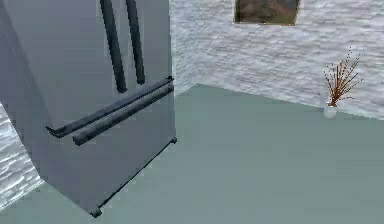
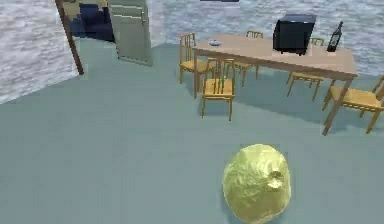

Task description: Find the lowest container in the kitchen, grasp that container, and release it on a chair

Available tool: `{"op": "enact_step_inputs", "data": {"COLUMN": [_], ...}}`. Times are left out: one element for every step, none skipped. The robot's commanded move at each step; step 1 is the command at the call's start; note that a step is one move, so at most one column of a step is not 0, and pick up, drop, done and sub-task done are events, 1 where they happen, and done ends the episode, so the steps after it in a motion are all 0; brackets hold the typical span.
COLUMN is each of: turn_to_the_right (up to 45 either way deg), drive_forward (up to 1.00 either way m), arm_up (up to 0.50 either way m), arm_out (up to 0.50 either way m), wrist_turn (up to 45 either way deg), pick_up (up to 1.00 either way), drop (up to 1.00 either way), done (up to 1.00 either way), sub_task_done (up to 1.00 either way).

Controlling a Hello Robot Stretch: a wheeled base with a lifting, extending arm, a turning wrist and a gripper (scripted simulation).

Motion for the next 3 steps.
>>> {"op": "enact_step_inputs", "data": {"turn_to_the_right": [-45.0,-45.0,-45.0], "drive_forward": [0.0,0.0,0.0], "arm_up": [0.0,0.0,0.0], "arm_out": [0.0,0.0,0.0], "wrist_turn": [0.0,0.0,0.0], "pick_up": [0.0,0.0,0.0], "drop": [0.0,0.0,0.0], "done": [0.0,0.0,0.0], "sub_task_done": [0.0,0.0,0.0]}}
